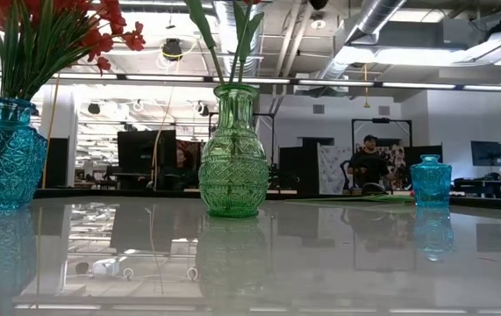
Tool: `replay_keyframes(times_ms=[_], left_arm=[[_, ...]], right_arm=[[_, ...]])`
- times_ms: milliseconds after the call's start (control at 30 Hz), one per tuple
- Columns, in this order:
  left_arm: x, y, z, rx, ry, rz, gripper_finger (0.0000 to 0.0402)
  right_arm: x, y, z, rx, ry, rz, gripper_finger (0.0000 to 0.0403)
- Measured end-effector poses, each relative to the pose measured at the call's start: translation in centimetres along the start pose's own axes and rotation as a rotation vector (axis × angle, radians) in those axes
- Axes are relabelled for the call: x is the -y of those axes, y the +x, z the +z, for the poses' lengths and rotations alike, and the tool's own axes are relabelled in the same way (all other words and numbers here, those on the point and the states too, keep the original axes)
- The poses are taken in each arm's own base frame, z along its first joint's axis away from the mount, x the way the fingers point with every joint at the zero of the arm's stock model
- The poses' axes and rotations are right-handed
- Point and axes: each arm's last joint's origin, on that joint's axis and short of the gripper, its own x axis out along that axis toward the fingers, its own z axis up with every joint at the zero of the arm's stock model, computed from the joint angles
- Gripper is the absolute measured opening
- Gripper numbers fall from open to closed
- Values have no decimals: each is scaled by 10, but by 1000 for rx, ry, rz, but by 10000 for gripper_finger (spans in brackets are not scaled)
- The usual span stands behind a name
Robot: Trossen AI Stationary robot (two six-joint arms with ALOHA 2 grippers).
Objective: Sort flowers into vase by color
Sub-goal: Put the pink flower into the green vase
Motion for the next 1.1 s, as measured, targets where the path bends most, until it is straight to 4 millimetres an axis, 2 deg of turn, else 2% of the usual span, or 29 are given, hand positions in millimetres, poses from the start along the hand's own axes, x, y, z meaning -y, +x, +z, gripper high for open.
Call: replay_keyframes(times_ms=[167, 500, 867, 1000, 1100], left_arm=[[0, 0, 0, 0, 0, 0, 0], [0, 0, 0, 2, -1, 0, 0], [0, 0, 4, 38, 3, 9, 0], [0, 0, 3, 36, 3, 9, 0], [0, 0, 3, 36, 3, 10, 0]], right_arm=[[1, 11, -2, -2, -19, -3, 185], [3, 11, 4, 69, -57, -79, 185], [3, 15, 0, 100, -51, -75, 185], [3, 15, 2, 122, -52, -74, 172], [3, 15, 2, 122, -52, -74, 146]])
